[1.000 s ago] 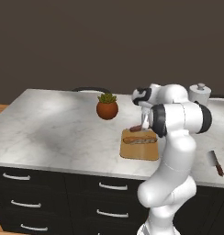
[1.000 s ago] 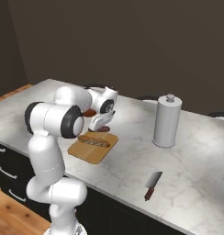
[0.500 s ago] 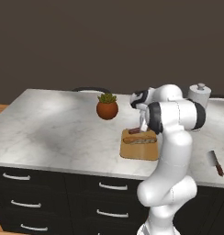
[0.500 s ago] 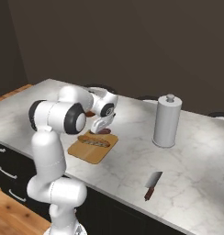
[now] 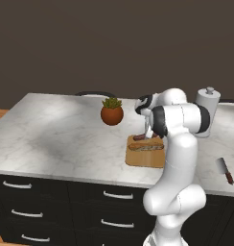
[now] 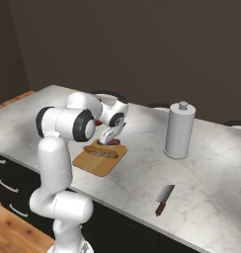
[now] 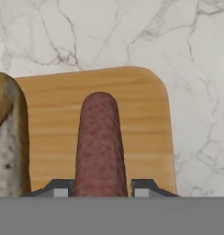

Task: Retrieve the sausage and cheese from the fridge and place them on the cutting board on the counter.

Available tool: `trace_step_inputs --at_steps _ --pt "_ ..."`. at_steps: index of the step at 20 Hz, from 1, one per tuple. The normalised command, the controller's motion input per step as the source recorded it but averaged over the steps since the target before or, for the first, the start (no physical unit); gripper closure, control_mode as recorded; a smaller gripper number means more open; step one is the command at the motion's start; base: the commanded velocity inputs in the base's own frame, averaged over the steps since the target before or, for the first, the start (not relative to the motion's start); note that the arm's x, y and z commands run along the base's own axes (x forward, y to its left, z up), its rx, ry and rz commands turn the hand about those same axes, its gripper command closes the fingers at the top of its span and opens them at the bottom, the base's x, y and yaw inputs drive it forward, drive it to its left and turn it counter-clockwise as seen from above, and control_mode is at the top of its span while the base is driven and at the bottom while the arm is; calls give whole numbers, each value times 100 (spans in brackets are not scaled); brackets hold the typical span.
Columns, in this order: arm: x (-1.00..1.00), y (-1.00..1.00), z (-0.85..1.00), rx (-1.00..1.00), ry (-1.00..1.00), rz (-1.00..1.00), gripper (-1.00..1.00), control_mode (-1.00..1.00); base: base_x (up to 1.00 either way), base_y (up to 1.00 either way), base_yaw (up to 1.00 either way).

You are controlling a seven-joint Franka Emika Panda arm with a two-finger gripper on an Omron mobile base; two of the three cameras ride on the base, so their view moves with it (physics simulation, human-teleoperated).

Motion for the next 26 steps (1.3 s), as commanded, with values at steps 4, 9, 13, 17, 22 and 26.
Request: trace_step_inputs --at_steps 4,9,13,17,22,26 --pt "23 2 -23 0 0 0 100 -100 0 0 0" --pt "-4 5 -27 0 0 0 100 -100 0 0 0" --pt "-25 6 -29 0 -1 -2 100 -100 0 0 0" --pt "-31 10 -27 0 -4 -9 100 -100 0 0 0" --pt "-40 8 -25 0 -6 -12 100 -100 0 0 0" --pt "-38 3 -24 0 -7 -5 100 -100 0 0 0"
